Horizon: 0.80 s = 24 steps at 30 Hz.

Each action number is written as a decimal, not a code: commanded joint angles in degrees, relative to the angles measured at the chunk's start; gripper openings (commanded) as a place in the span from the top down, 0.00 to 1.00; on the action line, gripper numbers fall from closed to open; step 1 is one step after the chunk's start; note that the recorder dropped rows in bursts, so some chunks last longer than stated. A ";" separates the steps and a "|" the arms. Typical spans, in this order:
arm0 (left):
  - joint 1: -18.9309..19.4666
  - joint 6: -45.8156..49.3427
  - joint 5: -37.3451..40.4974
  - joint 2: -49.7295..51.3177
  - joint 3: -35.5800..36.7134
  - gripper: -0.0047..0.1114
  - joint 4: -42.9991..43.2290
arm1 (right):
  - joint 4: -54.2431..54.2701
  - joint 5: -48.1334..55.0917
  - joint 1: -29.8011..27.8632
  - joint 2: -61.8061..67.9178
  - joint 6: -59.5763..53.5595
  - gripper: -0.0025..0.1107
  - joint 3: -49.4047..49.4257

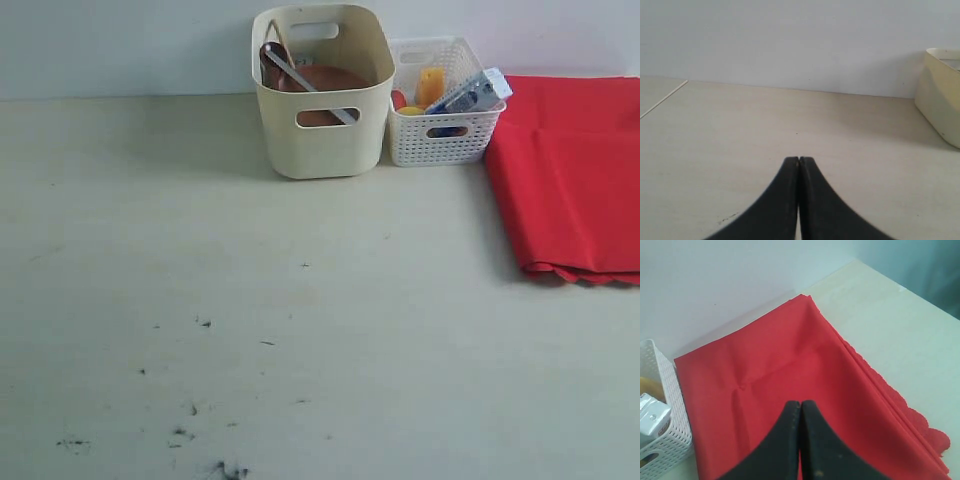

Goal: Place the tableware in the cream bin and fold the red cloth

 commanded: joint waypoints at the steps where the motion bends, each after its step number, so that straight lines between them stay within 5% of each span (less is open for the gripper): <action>1: -0.35 -0.18 -0.14 -0.28 0.15 0.94 0.23 | -6.93 -0.49 0.03 -1.53 -1.33 0.98 0.07; 7: -0.35 -0.18 -0.14 -0.28 0.15 0.94 0.23 | -15.87 -4.29 -0.08 -16.33 -6.72 0.98 6.23; 24: -0.35 -0.18 -0.14 -0.28 0.15 0.94 0.23 | -8.79 -7.81 0.04 -48.20 -2.87 0.98 41.20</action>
